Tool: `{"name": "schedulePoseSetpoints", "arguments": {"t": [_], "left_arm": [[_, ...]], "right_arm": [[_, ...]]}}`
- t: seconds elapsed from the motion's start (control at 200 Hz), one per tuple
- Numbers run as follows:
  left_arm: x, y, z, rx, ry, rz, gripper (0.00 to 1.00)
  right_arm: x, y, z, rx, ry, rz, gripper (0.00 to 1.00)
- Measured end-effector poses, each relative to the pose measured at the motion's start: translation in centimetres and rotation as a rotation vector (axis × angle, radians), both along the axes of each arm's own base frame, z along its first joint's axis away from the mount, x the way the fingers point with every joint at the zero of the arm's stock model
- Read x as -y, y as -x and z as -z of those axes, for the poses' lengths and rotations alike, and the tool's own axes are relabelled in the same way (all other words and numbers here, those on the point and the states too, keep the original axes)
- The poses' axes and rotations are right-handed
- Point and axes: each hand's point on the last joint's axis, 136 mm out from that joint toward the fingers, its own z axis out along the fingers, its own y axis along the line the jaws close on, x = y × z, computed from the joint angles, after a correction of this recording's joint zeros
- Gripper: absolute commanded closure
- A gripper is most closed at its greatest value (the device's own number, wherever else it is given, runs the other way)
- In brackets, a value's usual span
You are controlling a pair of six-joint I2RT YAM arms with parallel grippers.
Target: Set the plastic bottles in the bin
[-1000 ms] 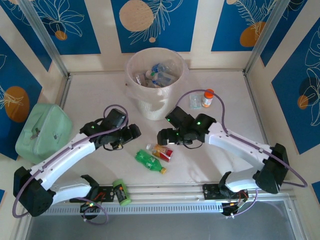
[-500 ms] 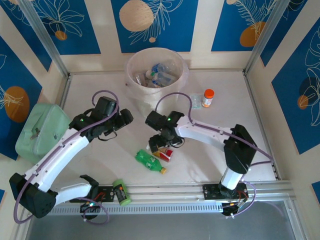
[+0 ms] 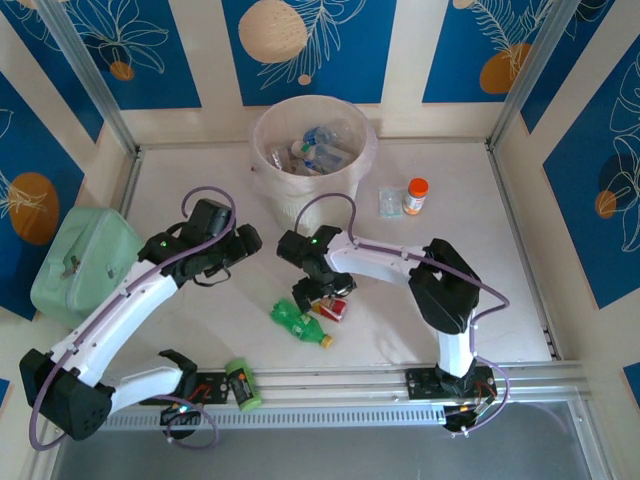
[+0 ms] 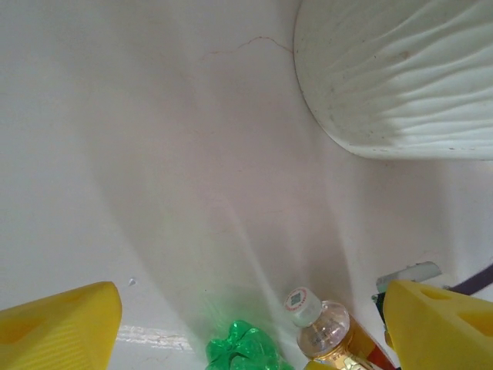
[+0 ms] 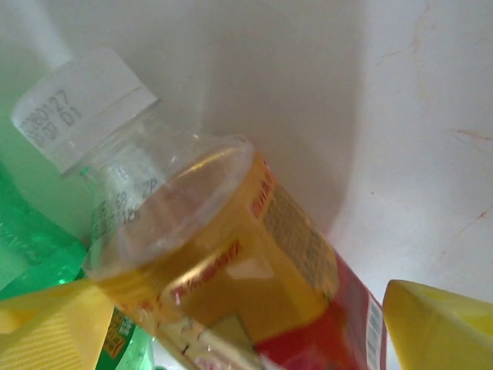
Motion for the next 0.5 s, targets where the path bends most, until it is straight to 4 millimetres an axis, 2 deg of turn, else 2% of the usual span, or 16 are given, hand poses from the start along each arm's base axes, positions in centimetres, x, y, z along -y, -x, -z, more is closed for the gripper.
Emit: {"name": "schedulePoseSetpoints", "arguments": {"t": [0.13, 0.5], "left_arm": [[0.0, -0.1, 0.0, 0.002, 0.004, -0.003, 0.13], [0.3, -0.3, 0.1, -0.002, 0.017, 0.004, 0.15]], "right_arm": [[0.5, -0.1, 0.9, -0.022, 0.033, 0.01, 0.11], [1.3, -0.5, 1.8, -0.049, 0.069, 0.036, 0.26]]}}
